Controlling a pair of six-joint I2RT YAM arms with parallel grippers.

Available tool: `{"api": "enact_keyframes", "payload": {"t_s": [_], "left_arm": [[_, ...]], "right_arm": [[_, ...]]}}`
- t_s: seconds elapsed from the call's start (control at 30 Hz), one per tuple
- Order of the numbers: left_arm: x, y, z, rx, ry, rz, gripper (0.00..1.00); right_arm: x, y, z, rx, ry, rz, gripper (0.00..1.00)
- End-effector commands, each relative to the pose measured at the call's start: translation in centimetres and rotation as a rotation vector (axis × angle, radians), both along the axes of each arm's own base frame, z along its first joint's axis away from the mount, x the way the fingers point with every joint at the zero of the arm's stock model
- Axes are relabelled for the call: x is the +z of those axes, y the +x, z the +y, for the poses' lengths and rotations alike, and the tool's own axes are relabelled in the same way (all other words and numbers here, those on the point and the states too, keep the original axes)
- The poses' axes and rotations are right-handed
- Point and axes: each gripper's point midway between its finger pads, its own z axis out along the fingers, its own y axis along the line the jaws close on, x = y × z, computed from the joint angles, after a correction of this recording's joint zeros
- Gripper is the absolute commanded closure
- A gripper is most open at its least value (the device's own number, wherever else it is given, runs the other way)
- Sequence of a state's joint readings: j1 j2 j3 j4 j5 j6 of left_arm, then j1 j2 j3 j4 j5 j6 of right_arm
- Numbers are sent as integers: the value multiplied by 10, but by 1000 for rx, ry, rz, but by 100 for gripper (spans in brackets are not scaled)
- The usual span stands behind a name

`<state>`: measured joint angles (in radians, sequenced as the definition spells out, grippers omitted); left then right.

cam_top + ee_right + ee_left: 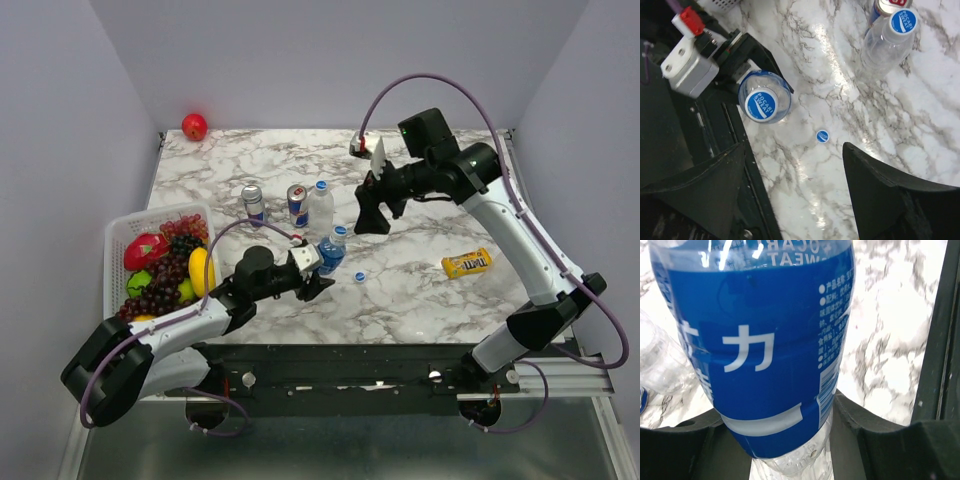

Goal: Screw on the bottle caps

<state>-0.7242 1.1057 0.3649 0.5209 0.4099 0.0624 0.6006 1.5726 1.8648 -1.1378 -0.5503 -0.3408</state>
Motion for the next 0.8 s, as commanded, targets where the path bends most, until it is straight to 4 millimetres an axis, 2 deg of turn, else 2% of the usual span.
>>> {"api": "enact_keyframes", "payload": {"t_s": [0.0, 0.07, 0.1, 0.13, 0.17, 0.2, 0.27, 0.53, 0.77], "left_arm": [[-4, -13, 6, -173, 93, -71, 100], [-8, -18, 6, -239, 136, -79, 100], [-3, -16, 2, -260, 145, -82, 100], [-10, -19, 4, -287, 187, -68, 100], [-5, -17, 2, -302, 192, -81, 100], [-7, -18, 2, -319, 211, -83, 100], [-8, -21, 4, -353, 238, -102, 100], [-3, -20, 5, -362, 255, -110, 100], [-3, -17, 6, -343, 259, -112, 100]], "right_arm": [[20, -42, -4, 461, 103, -196, 15], [15, -50, -2, 574, 119, -243, 16], [13, -48, 3, 625, 126, -290, 17], [11, -50, 8, 656, 126, -307, 18], [13, -50, 11, 681, 131, -328, 18], [13, -51, 13, 727, 136, -364, 19], [4, -58, 15, 788, 121, -361, 20], [-17, -72, 5, 946, 51, -418, 30], [-30, -79, -6, 989, 5, -439, 32]]}}
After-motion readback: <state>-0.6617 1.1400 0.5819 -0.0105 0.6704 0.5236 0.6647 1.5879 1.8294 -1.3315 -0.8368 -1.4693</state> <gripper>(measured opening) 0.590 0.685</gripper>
